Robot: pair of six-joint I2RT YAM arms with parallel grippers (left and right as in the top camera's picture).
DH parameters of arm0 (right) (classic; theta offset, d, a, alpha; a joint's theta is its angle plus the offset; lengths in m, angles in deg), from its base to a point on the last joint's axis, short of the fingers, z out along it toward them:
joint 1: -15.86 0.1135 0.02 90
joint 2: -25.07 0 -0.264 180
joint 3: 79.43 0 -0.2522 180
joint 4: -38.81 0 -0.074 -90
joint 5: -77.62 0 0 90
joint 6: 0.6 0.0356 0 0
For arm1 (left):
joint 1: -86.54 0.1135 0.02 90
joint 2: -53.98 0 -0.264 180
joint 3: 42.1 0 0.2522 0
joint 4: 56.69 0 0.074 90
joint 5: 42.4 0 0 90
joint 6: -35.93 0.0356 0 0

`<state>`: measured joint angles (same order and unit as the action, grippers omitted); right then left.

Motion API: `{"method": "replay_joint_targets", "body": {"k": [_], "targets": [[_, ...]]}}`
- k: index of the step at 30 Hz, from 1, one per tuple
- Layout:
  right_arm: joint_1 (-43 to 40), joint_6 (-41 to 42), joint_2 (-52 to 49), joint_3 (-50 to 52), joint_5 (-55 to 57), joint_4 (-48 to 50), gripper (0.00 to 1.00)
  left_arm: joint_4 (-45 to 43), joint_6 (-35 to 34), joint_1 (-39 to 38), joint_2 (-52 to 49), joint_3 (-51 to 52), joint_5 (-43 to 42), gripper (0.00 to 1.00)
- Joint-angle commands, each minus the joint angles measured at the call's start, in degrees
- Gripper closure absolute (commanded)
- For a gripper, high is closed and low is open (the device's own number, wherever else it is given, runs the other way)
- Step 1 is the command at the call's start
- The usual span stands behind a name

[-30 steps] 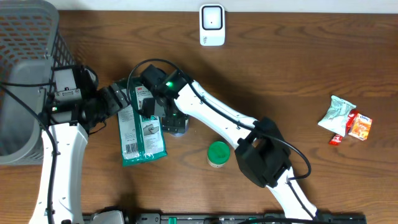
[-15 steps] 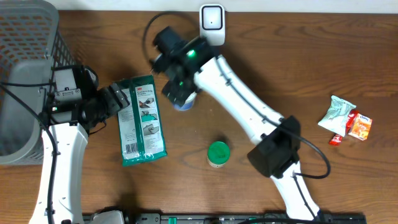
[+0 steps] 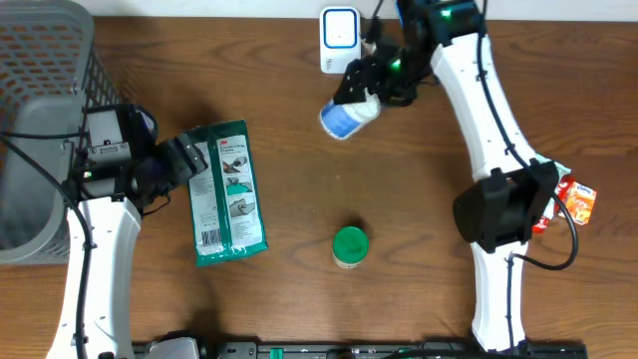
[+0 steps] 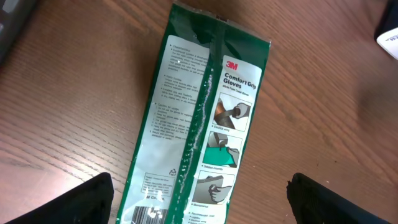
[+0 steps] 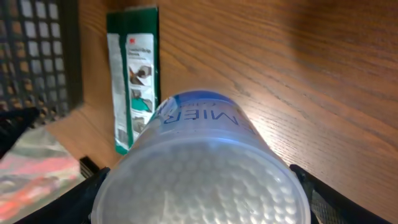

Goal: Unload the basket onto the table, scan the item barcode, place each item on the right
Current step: 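Hold the white tub in front of the scanner window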

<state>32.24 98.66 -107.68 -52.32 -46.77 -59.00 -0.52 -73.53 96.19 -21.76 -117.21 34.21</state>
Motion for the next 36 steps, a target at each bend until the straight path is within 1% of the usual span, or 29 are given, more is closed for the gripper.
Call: {"method": "replay_joint_targets", "body": {"k": [1,4,9,11,15,22,25,29,36], "targets": [[1.90,3.82,-0.63,-0.92,-1.01,2.23,0.99,0.22,0.33,0.20,0.90,-0.39,-0.02,0.11],[3.15,6.19,-0.63,-0.92,6.71,7.08,0.99,0.22,0.33,0.20,0.90,-0.39,-0.02,0.11],[6.10,12.31,-0.63,-0.92,23.47,18.01,0.99,0.22,0.33,0.20,0.90,-0.39,-0.02,0.11],[7.06,13.88,-0.63,-0.92,28.35,22.16,0.99,0.22,0.33,0.20,0.90,-0.39,-0.02,0.11],[8.63,14.53,-0.63,-0.92,38.23,29.83,0.99,0.22,0.33,0.20,0.90,-0.39,-0.02,0.11],[11.13,13.84,-0.66,-0.90,54.45,38.75,0.99,0.22,0.33,0.20,0.90,-0.39,-0.02,0.11],[11.69,13.25,-1.07,-0.90,57.70,43.19,0.99,0.22,0.33,0.20,0.90,-0.39,-0.02,0.11],[11.67,12.09,-2.97,-0.87,57.22,48.04,0.99,0.22,0.33,0.20,0.90,-0.39,-0.02,0.11],[11.58,2.10,-8.50,-0.87,56.98,59.60,0.99,0.22,0.33,0.20,0.90,-0.39,-0.02,0.11]]}}
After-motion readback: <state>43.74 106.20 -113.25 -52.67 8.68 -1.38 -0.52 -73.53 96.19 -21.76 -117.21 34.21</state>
